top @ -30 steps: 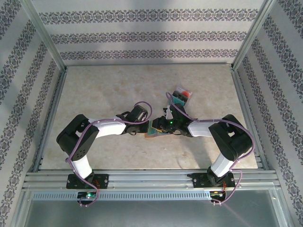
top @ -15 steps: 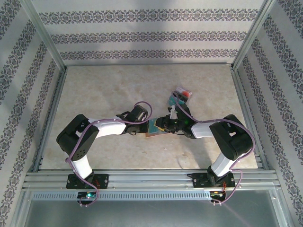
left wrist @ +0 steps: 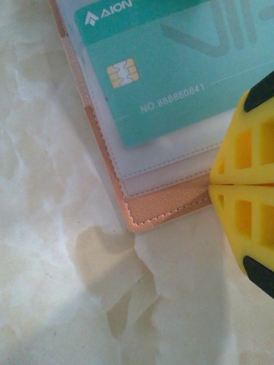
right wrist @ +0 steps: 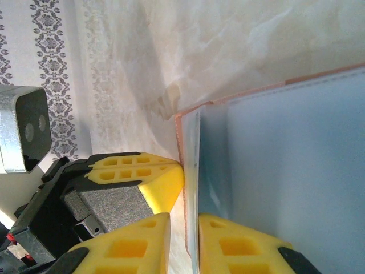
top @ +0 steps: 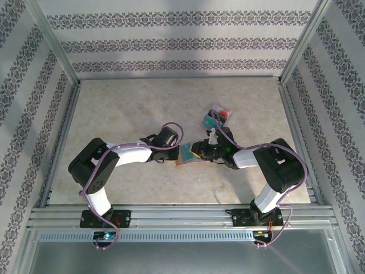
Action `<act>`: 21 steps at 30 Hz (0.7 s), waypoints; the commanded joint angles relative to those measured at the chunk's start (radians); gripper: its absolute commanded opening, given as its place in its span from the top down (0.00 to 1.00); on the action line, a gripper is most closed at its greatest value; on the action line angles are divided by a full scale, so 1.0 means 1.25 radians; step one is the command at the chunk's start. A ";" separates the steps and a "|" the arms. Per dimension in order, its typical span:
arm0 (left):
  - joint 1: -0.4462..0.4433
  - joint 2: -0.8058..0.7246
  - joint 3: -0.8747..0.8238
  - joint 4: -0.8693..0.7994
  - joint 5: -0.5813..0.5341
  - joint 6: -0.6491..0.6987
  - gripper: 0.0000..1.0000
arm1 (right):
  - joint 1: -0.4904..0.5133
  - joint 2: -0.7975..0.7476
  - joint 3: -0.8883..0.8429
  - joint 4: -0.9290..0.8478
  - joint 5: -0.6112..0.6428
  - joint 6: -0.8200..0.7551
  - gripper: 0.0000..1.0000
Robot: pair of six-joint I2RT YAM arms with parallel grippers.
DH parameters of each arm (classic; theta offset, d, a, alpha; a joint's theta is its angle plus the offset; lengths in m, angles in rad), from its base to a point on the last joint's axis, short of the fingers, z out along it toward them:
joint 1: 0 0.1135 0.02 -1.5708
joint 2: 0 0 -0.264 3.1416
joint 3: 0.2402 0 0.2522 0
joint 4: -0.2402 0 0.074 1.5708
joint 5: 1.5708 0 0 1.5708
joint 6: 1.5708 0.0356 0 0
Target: Take the credit cards out of the card holder
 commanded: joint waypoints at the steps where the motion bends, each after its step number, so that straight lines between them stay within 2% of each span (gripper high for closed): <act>1: -0.009 0.029 0.000 -0.084 -0.008 0.006 0.91 | -0.007 0.005 -0.008 0.057 -0.018 0.003 0.83; 5: -0.007 0.027 0.002 -0.087 -0.009 0.006 0.91 | -0.007 0.019 -0.010 0.074 -0.023 0.009 0.87; 11: -0.008 0.006 0.003 -0.090 -0.010 0.006 0.91 | -0.007 0.024 -0.014 0.071 -0.016 0.004 0.99; 15: -0.008 -0.029 0.016 -0.099 -0.010 0.014 0.89 | -0.007 0.030 -0.018 0.068 -0.011 0.001 1.00; 21: -0.010 -0.050 0.043 -0.088 0.003 0.028 0.81 | -0.007 0.034 -0.017 0.066 -0.009 0.001 1.00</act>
